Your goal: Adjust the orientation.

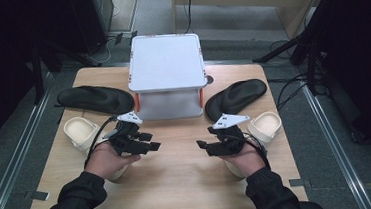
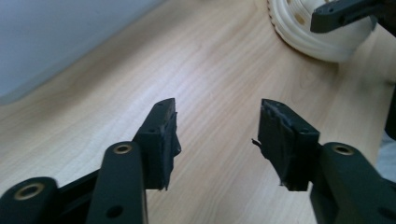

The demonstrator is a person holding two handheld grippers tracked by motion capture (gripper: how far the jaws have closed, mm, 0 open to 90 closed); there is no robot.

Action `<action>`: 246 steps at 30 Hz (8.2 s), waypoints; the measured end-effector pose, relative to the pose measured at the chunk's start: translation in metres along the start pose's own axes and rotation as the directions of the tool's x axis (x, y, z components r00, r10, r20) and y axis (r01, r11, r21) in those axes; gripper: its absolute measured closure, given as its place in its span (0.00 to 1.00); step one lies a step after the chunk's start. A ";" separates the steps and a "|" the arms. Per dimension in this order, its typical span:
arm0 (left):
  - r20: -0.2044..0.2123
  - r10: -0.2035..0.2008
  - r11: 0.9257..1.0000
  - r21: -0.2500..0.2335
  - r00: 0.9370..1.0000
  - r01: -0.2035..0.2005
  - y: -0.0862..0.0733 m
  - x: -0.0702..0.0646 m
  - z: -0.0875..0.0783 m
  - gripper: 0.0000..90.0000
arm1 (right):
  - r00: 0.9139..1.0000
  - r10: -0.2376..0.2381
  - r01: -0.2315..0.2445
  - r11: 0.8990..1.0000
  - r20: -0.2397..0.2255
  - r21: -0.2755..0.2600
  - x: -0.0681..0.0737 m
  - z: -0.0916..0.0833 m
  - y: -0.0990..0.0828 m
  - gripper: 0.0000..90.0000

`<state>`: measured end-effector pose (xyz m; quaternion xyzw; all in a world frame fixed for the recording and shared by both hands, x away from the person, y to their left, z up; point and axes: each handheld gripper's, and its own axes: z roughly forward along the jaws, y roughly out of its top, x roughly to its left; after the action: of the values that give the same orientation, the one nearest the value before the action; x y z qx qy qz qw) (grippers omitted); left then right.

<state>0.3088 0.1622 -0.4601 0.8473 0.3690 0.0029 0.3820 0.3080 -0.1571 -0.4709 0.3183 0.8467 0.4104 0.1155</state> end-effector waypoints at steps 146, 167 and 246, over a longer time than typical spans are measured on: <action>-0.014 -0.201 0.975 0.091 0.980 0.201 0.000 -0.012 -0.039 0.87 | 0.990 -0.023 0.015 0.998 -0.142 -0.055 0.035 -0.009 0.009 0.47; 0.037 -0.205 0.969 0.152 0.978 0.197 0.003 -0.028 0.021 0.84 | 0.990 -0.020 0.014 0.999 -0.141 -0.040 0.038 -0.006 0.005 0.48; -0.016 0.117 0.970 0.217 0.993 -0.111 0.035 0.074 0.043 1.00 | 0.964 0.016 0.013 0.994 -0.265 0.110 0.141 0.041 -0.022 1.00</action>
<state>0.3973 0.1655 -0.4884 0.9035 0.3232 -0.0030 0.2814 0.2085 -0.0526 -0.5050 0.2672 0.8758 0.4017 -0.0169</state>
